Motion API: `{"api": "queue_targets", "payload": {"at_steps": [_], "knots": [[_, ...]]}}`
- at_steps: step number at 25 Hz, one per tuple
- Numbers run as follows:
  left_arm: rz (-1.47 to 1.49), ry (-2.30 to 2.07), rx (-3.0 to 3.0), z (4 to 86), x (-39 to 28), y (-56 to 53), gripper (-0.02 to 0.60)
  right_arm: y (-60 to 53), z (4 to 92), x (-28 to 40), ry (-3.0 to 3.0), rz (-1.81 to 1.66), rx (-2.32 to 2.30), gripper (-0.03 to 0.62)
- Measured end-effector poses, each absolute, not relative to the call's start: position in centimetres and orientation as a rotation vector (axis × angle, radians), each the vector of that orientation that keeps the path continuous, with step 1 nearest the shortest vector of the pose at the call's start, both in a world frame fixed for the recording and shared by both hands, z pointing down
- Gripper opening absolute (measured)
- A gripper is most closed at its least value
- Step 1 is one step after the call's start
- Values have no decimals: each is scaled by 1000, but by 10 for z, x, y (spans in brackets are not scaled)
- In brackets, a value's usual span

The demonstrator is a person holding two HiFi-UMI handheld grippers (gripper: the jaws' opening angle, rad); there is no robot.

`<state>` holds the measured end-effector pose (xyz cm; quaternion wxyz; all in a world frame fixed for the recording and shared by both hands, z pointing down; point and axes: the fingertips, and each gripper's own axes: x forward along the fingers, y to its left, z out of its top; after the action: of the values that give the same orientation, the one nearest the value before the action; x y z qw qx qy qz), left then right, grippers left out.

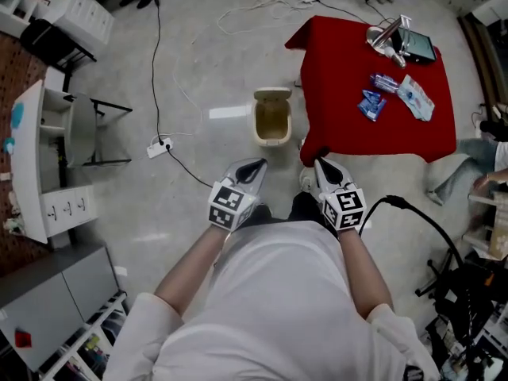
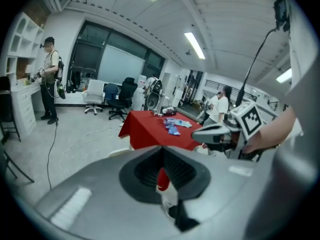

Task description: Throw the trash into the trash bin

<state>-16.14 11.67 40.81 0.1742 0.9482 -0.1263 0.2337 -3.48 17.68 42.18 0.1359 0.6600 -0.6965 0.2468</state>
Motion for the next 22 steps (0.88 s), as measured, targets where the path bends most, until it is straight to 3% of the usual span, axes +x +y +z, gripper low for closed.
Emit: {"api": "queue_targets", "payload": {"at_steps": [10, 22], "knots": [[657, -350, 2728, 399, -93, 125, 5, 174, 420, 13, -2071, 713, 1820, 2], [673, -451, 2693, 412, -14, 119, 3, 161, 437, 122, -2066, 733, 1769, 35]]}}
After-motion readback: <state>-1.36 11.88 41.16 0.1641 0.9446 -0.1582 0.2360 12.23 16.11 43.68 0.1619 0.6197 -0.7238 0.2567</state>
